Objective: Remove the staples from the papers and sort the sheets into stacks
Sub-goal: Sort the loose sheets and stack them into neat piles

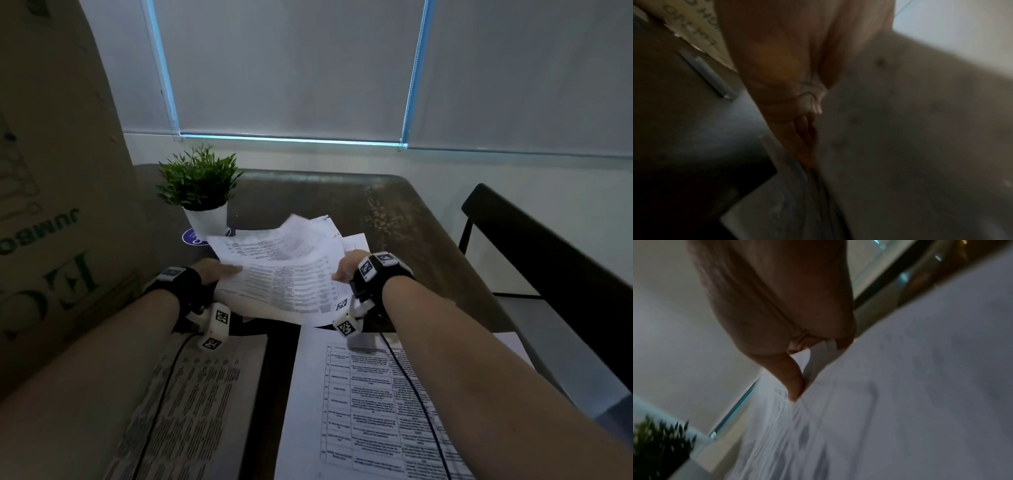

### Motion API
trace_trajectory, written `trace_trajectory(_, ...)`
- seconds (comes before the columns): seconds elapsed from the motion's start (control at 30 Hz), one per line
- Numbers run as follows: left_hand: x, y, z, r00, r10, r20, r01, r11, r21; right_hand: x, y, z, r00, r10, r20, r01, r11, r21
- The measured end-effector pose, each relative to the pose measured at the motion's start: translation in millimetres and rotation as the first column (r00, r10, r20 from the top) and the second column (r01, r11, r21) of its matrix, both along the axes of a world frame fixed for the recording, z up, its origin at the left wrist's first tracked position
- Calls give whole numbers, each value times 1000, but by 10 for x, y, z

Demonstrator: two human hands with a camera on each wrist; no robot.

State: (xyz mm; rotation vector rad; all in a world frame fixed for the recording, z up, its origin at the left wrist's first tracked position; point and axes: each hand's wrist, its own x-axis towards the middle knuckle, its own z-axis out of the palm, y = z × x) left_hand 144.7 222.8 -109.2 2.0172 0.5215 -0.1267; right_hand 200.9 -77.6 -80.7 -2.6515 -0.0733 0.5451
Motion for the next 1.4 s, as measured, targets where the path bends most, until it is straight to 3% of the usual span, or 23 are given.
trace_trajectory(0.13, 22, 32, -7, 988, 86, 130, -76, 994, -85, -35, 24, -49, 993, 24, 112, -29, 999, 43)
trace_trajectory(0.2, -49, 7, 31, 983, 112, 144, -70, 962, -265, -88, 13, 12, 979, 8, 205, -14, 1000, 26)
trace_trajectory(0.27, -82, -26, 81, 977, 92, 191, -25, 944, -330, -152, -30, 147, 968, -76, 240, 38, 986, 161)
trace_trajectory(0.3, -129, -73, 141, 971, 80, 224, -10, 956, -295, -158, -63, 181, 962, -105, 253, 41, 968, 247)
trace_trajectory(0.37, -174, -93, 276, 927, 131, 352, -40, 966, -254, -193, -162, 253, 977, -161, 140, 78, 879, 471)
trace_trajectory(0.43, -175, -124, 427, 875, 155, 459, 0, 948, -319, -232, -277, 328, 973, -231, 16, 156, 706, 691)
trace_trajectory(0.6, -630, -701, 1106, 779, 57, 625, 157, 947, -281, -615, -605, 651, 980, -198, 13, 74, 423, 903)
trace_trajectory(0.77, -1076, -1299, 1347, 711, 83, 698, 189, 934, -303, -1090, -1129, 863, 956, -218, 195, -111, 347, 931)
trace_trajectory(0.9, -1467, -1679, 1284, 663, 100, 742, 243, 909, -340, -1619, -1540, 964, 940, -267, 214, -120, 328, 937)
trace_trajectory(1.07, -1715, -1890, 881, 770, 80, 633, 232, 889, -395, -2259, -1876, 850, 964, -198, 176, -95, 361, 928)
trace_trajectory(1.2, -1867, -2062, 719, 821, 75, 566, 157, 924, -349, -2490, -1932, 787, 961, -211, 180, -112, 300, 947)
trace_trajectory(1.27, -1908, -2125, 781, 791, 128, 599, 123, 925, -360, -2503, -1884, 795, 956, -254, 150, -66, 312, 948)
trace_trajectory(1.4, -1908, -2132, 1045, 709, 172, 684, 145, 914, -379, -2488, -1875, 930, 897, -417, 146, -85, 162, 983)
